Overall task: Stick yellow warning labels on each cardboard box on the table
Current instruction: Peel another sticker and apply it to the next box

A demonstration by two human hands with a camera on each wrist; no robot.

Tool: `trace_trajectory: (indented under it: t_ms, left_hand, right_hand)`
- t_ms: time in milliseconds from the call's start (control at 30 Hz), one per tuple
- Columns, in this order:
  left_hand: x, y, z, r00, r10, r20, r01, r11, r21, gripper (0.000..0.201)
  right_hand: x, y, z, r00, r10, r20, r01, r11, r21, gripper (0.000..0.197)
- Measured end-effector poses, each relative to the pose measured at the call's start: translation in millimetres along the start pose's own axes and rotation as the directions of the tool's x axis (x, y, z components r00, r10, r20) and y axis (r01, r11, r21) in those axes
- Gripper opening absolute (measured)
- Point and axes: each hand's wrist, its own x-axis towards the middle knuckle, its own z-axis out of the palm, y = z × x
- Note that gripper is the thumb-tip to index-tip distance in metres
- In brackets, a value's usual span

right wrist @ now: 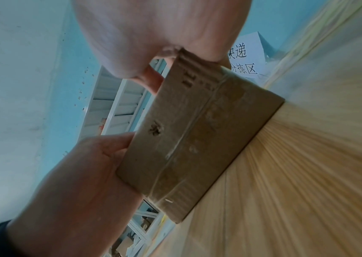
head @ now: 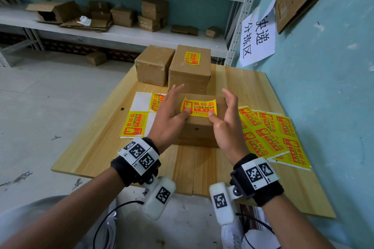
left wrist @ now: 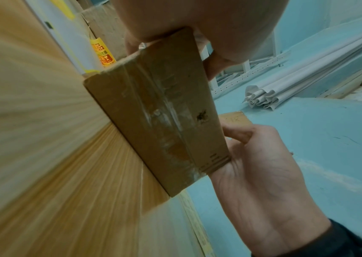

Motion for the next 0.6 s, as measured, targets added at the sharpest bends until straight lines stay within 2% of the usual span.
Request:
trace_trajectory:
  t_ms: [167, 467, 533, 600]
  left_hand:
    - [-1, 1, -2, 0.998, -0.049, 0.025, 0.051, 0.995, -0.089, 0.058]
    - [-3, 4, -8, 0.990, -0.123, 0.063, 0.131, 0.980, -0.149, 0.055]
    - [-3, 4, -9, 0.989, -0.136, 0.050, 0.142, 0.977, -0.156, 0.050]
    - [-1, 7, -8, 0.985, -0.166, 0.045, 0.171, 0.969, -0.177, 0.044]
  right_hand:
    - [-1, 0, -6, 0.999, 0.031, 0.026, -0.034, 0.995, 0.097, 0.064]
    - [-3, 1, -19, 0.997, 0.043, 0.060, -0.056, 0.973, 0.223, 0.068]
    - [-2, 0, -21, 0.996, 0.053, 0.069, -0.067, 0.971, 0.229, 0.064]
    - [-1, -3, -21, 0.995, 0.076, 0.069, -0.088, 0.976, 0.201, 0.051]
